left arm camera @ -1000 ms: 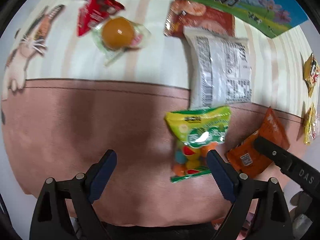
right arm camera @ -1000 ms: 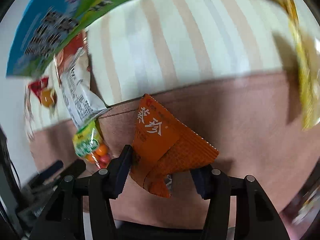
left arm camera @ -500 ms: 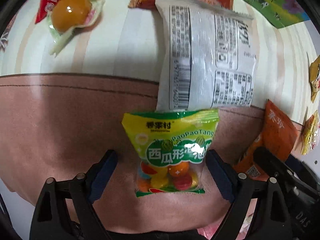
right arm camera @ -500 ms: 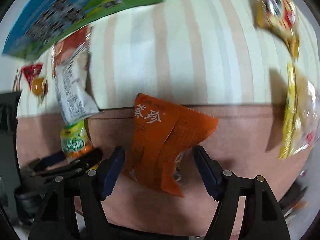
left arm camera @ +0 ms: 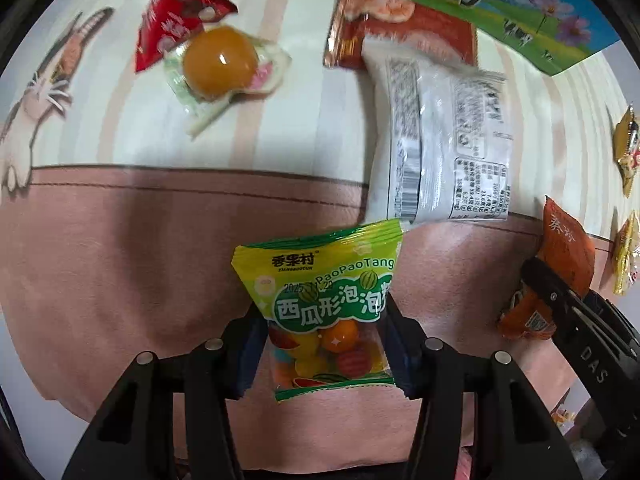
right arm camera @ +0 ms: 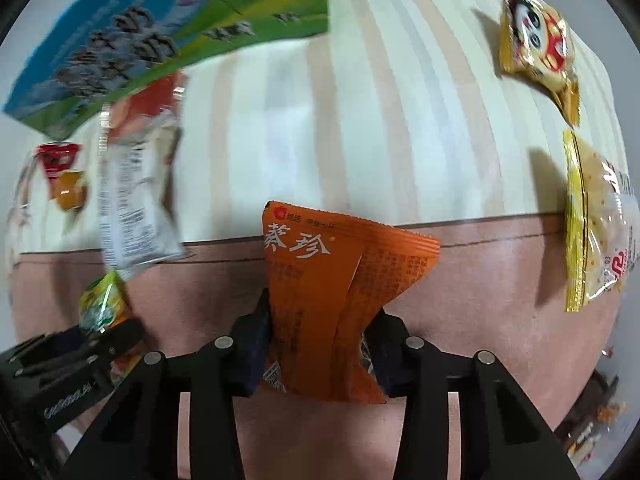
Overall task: Organize snacks
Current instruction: 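Grasp the green candy bag with the left tool while the right grasps the orange bag, lift toward box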
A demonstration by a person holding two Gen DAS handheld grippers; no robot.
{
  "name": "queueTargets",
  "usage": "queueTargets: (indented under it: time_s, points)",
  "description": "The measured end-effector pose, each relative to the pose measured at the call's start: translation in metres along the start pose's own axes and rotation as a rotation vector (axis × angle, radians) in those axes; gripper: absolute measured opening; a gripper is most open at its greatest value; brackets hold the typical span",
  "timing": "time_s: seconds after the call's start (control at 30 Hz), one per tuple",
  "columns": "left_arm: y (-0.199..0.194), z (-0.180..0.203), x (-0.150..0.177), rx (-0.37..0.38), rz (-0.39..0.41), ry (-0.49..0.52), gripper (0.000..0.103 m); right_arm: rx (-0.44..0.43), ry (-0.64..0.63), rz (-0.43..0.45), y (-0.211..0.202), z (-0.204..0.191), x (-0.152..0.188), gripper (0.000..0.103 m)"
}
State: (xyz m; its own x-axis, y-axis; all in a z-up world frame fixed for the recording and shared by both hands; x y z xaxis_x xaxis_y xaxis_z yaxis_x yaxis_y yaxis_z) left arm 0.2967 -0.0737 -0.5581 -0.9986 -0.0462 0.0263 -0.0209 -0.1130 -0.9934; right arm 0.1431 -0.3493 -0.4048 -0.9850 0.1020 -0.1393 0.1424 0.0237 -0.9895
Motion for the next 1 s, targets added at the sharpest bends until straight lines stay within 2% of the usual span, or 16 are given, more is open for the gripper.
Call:
queueTargets:
  time_s: [0.03,0.2,0.37,0.5,0.67,0.8,0.9,1.0]
  points:
    - [-0.004,0.014,0.003,0.005,0.014,0.009,0.050,-0.020,-0.007,0.007,-0.006,-0.002,0.000,0.044]
    - [-0.045,0.017,-0.002,0.059,0.072,0.033,0.050,-0.128,-0.011,0.050,-0.045,-0.014,-0.013,0.044]
    - [-0.110,0.033,-0.032,0.129,0.165,0.058,0.050,-0.254,-0.038,0.125,-0.107,-0.037,-0.062,0.044]
    - [-0.168,0.047,-0.080,0.191,0.248,0.069,0.050,-0.298,-0.068,0.200,-0.151,-0.052,-0.121,0.044]
    - [-0.225,0.040,-0.161,0.192,0.321,0.087,0.050,-0.261,-0.110,0.265,-0.176,-0.067,-0.208,0.044]
    - [-0.249,0.022,-0.218,0.125,0.329,0.112,0.050,-0.203,-0.119,0.240,-0.163,-0.064,-0.277,0.044]
    - [-0.231,0.017,-0.269,0.059,0.280,0.116,0.050,-0.150,-0.128,0.189,-0.145,-0.052,-0.311,0.044]
    - [-0.201,0.010,-0.306,0.025,0.225,0.097,0.050,-0.101,-0.126,0.126,-0.120,-0.044,-0.344,0.044]
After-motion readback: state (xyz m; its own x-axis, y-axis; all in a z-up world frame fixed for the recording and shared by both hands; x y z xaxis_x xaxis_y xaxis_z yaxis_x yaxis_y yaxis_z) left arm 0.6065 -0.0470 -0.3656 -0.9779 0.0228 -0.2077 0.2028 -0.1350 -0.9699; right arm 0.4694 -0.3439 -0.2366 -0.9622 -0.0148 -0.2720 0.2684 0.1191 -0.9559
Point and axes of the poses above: each gripper's, at about its wrist camera, not at the fingertips, and y roughly the way its jaws point, z to its right, x to its underside, the point moved 8 cm from there along y, roughly the way its jaws point, and after that the axes turned 4 degrees about -y, right-handed, at the moved point
